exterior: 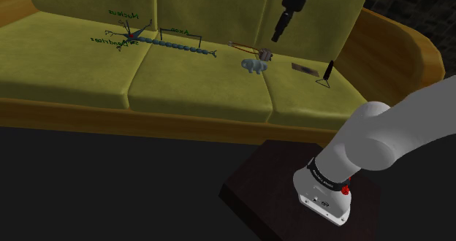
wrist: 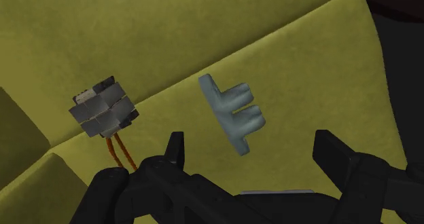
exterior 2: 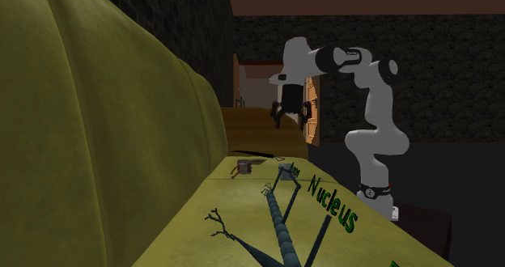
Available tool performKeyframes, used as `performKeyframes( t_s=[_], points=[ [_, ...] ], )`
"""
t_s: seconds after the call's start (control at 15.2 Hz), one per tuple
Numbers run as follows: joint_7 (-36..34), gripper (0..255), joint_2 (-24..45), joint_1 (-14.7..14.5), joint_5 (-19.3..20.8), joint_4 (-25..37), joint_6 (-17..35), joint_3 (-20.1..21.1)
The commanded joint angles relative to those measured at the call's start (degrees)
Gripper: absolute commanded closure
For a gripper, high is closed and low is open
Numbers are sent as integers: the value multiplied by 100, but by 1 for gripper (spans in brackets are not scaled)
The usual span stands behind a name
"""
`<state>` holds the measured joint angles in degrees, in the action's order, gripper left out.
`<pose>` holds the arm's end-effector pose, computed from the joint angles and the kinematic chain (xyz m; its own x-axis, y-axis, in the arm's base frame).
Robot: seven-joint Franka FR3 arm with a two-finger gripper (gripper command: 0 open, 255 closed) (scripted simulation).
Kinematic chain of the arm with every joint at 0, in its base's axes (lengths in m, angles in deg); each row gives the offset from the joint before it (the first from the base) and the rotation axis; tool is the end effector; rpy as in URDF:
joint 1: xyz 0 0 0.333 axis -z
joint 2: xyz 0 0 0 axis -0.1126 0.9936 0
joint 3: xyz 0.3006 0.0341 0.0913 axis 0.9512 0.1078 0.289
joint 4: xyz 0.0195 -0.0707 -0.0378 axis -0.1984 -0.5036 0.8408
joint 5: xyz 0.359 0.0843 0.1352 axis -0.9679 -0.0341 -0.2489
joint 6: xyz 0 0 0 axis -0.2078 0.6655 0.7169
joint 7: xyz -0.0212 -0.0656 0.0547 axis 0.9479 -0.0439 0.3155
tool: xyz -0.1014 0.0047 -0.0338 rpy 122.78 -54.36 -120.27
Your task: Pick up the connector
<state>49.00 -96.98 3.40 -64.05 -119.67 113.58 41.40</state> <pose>0.4191 -0.1584 0.5559 0.9508 0.2978 0.0854 0.2946 -0.9544 0.0480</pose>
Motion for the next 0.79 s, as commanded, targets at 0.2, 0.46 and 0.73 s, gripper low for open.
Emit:
performKeyframes(
  t_s=[0.2,0.46,0.73],
  points=[
    [1305,0,1117,-165,-440,621,362,-624],
    [2414,0,2171,-182,-1052,1348,445,-987],
    [3472,0,3307,23,-1764,2254,331,-1110]
  ],
)
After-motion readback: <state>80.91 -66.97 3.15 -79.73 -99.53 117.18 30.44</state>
